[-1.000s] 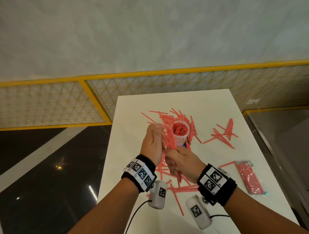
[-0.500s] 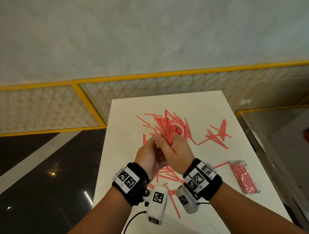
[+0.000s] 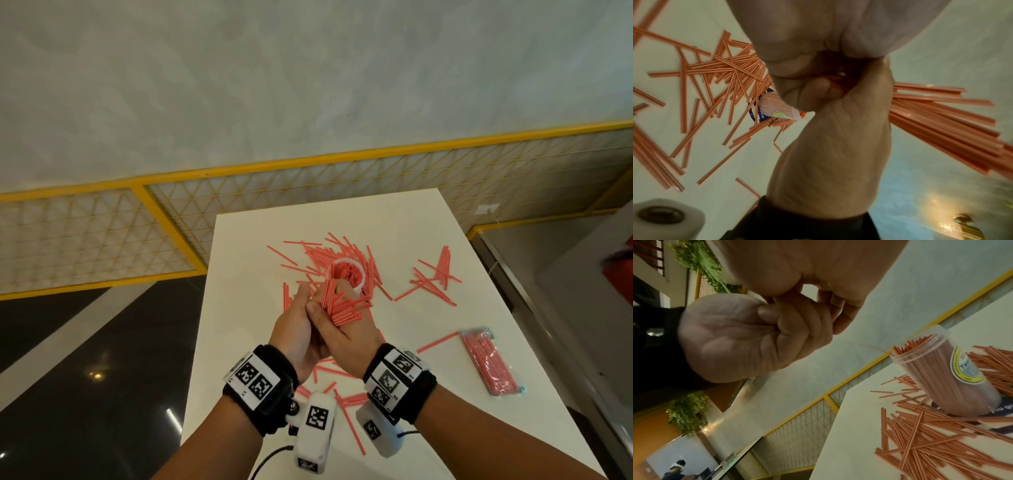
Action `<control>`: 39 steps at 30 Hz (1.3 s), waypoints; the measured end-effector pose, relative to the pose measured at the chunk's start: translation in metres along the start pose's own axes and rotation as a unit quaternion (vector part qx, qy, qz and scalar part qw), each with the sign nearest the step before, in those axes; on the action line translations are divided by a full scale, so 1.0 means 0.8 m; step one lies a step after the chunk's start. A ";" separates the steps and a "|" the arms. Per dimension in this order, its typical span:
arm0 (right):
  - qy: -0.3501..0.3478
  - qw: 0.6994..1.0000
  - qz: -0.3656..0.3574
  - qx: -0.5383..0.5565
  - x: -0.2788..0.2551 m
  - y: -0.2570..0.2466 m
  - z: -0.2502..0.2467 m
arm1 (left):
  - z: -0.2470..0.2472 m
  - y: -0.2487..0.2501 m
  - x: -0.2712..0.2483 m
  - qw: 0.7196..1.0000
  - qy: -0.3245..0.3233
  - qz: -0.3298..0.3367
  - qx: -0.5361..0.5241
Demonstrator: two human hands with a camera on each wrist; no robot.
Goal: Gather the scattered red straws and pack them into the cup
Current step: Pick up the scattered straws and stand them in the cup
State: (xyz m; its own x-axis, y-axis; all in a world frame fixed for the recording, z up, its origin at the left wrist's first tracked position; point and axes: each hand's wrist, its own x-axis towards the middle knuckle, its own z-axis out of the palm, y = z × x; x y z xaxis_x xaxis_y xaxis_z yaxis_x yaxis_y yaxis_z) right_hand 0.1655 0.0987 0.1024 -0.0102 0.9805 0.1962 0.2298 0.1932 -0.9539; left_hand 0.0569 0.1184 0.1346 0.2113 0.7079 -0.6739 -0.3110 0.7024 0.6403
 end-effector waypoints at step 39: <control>-0.008 0.941 0.178 -0.288 0.113 0.099 -0.065 | -0.165 -0.103 0.048 0.970 0.099 -0.031 0.222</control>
State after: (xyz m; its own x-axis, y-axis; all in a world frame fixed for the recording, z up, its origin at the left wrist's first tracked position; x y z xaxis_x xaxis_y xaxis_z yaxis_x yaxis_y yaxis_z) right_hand 0.2330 0.2008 0.0567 0.1534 0.9807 -0.1213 0.7106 -0.1948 -0.6761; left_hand -0.0316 0.0780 0.0069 0.0214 0.6658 -0.7458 0.1355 0.7372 0.6620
